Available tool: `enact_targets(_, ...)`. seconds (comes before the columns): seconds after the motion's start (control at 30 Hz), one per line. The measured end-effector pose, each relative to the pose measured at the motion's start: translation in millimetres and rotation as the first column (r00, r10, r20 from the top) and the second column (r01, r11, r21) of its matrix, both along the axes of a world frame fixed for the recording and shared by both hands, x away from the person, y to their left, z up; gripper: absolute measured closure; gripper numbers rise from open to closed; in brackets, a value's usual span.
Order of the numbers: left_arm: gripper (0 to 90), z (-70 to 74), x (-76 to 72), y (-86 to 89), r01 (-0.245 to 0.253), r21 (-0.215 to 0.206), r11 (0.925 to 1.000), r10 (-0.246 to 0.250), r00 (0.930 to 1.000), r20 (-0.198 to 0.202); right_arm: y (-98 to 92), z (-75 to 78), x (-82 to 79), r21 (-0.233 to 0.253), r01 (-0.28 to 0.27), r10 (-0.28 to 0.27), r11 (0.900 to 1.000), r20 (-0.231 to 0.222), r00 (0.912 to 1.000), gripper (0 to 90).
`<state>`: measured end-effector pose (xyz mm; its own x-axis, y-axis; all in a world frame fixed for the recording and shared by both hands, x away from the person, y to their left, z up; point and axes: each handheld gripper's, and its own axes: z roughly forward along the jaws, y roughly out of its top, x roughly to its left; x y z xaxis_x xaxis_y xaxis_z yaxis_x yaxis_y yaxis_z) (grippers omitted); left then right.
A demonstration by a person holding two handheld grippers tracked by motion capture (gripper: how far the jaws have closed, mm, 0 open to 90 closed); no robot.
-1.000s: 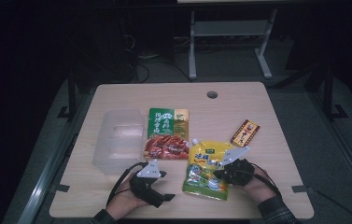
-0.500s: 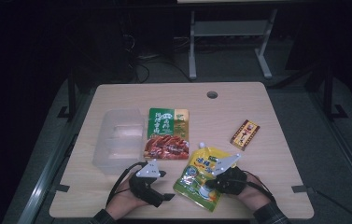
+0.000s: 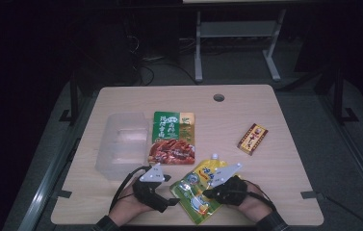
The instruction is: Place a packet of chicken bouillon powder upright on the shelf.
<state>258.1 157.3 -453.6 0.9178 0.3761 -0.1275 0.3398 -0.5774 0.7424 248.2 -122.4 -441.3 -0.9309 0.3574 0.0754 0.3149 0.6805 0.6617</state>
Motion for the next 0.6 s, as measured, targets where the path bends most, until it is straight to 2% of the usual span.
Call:
enact_targets(0.07,14.6,1.8,0.7,-1.4,0.001,0.009,1.0000,-0.001,0.9999,0.013,-11.4,3.8,1.6,0.024,0.052,-0.052,0.998,0.000,0.9986,89.9)
enact_targets(0.1,14.6,1.8,0.7,-1.4,0.001,0.009,1.0000,-0.001,0.9999,0.013,-11.4,3.8,1.6,0.024,0.052,-0.052,0.998,0.000,0.9986,89.9)
enact_targets(0.13,14.6,2.7,0.9,-3.0,-0.002,0.010,1.0000,0.002,0.9998,0.018,-17.8,5.5,1.4,0.037,0.086,-0.086,0.996,-0.002,0.9963,89.7)
enact_targets(0.17,14.6,3.9,1.3,-4.4,-0.007,0.013,0.9999,0.007,0.9998,0.020,-33.8,7.9,1.9,0.058,0.150,-0.149,0.987,-0.012,0.9887,77.9)
enact_targets(0.2,14.6,6.2,2.9,-7.4,-0.015,0.010,0.9998,0.014,0.9997,0.020,-39.4,8.1,1.8,0.067,0.170,-0.170,0.983,-0.013,0.9854,74.1)
enact_targets(0.23,14.5,6.2,2.9,-7.4,-0.015,0.010,0.9998,0.014,0.9997,0.020,-39.4,8.1,1.8,0.067,0.170,-0.170,0.983,-0.013,0.9854,74.1)
enact_targets(0.27,14.5,9.9,5.3,-11.5,-0.021,0.002,0.9998,0.021,0.9994,0.028,-55.1,8.1,-1.0,0.070,0.227,-0.228,0.971,-0.003,0.9737,61.2)
enact_targets(0.33,14.5,12.9,7.1,-16.4,-0.026,-0.006,0.9996,0.026,0.9994,0.025,-65.8,6.7,-4.0,0.072,0.269,-0.269,0.960,-0.010,0.9630,53.6)
enact_targets(0.37,14.5,12.9,7.1,-16.4,-0.026,-0.006,0.9996,0.026,0.9994,0.025,-65.8,6.7,-4.0,0.072,0.269,-0.269,0.960,-0.010,0.9630,53.6)
enact_targets(0.43,14.4,13.7,11.4,-21.8,-0.016,0.003,0.9999,0.016,0.9995,0.026,-77.1,4.0,-7.6,0.072,0.310,-0.310,0.948,-0.008,0.9506,44.2)
enact_targets(0.47,14.3,13.5,13.5,-24.4,-0.014,0.005,0.9999,0.014,0.9996,0.026,-81.2,2.8,-9.1,0.073,0.322,-0.322,0.944,-0.017,0.9466,42.3)
enact_targets(0.6,14.4,11.4,23.0,-37.3,0.000,0.017,0.9998,0.000,0.9999,0.014,-93.9,-0.2,-16.4,0.078,0.361,-0.362,0.929,0.001,0.9321,33.5)
